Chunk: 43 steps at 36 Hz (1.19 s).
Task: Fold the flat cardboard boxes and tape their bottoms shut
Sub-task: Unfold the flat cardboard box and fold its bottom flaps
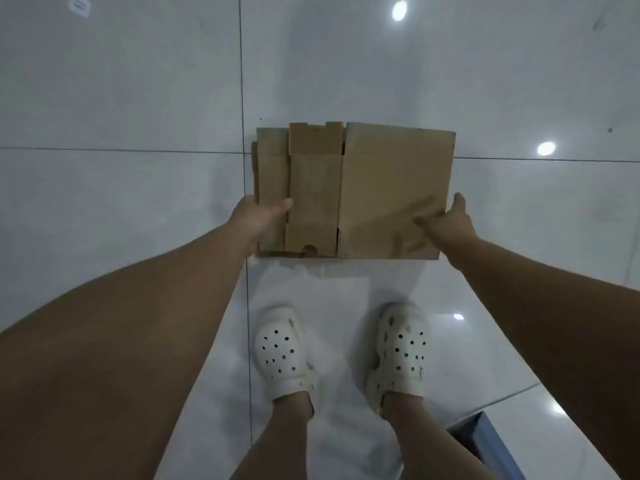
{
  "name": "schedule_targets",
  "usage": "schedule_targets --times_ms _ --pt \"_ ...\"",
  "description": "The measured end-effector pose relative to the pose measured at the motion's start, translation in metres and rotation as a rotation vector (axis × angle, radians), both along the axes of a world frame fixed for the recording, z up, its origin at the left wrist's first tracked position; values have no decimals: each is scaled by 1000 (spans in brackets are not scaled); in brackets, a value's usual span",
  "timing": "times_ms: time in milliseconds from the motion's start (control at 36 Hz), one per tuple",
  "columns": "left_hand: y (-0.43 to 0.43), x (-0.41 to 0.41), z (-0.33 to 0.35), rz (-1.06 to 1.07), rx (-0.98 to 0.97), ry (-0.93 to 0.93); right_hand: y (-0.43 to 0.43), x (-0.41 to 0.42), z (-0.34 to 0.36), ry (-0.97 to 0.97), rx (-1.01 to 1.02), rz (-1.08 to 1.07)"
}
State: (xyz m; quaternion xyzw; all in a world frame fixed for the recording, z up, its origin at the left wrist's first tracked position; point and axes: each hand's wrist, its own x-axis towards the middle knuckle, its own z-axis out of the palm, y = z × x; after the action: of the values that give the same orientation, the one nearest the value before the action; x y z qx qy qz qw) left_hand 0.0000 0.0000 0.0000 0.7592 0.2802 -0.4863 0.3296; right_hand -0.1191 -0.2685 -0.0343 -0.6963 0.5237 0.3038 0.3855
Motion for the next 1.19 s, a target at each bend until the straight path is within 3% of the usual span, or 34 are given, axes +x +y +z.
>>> schedule_targets --times_ms 250,417,528,722,833,972,1056,1194 --pt "8 -6 -49 142 -40 69 12 1 -44 -104 113 -260" --pt "24 -21 -87 309 -43 150 39 -7 -61 -55 88 -252" --pt "23 -21 -76 325 8 70 38 -5 -64 -24 99 -263" --pt "38 -38 -78 276 -44 93 31 -12 -56 17 269 -247" --pt "49 -56 -76 368 -29 111 28 -33 -48 55 369 -291" --pt "46 -78 -74 502 -145 185 25 -52 -39 71 593 -412" --pt "45 -81 -77 527 -174 169 26 -51 -36 88 581 -430" --pt "51 -80 -94 421 52 52 30 -44 -36 5 364 -316"
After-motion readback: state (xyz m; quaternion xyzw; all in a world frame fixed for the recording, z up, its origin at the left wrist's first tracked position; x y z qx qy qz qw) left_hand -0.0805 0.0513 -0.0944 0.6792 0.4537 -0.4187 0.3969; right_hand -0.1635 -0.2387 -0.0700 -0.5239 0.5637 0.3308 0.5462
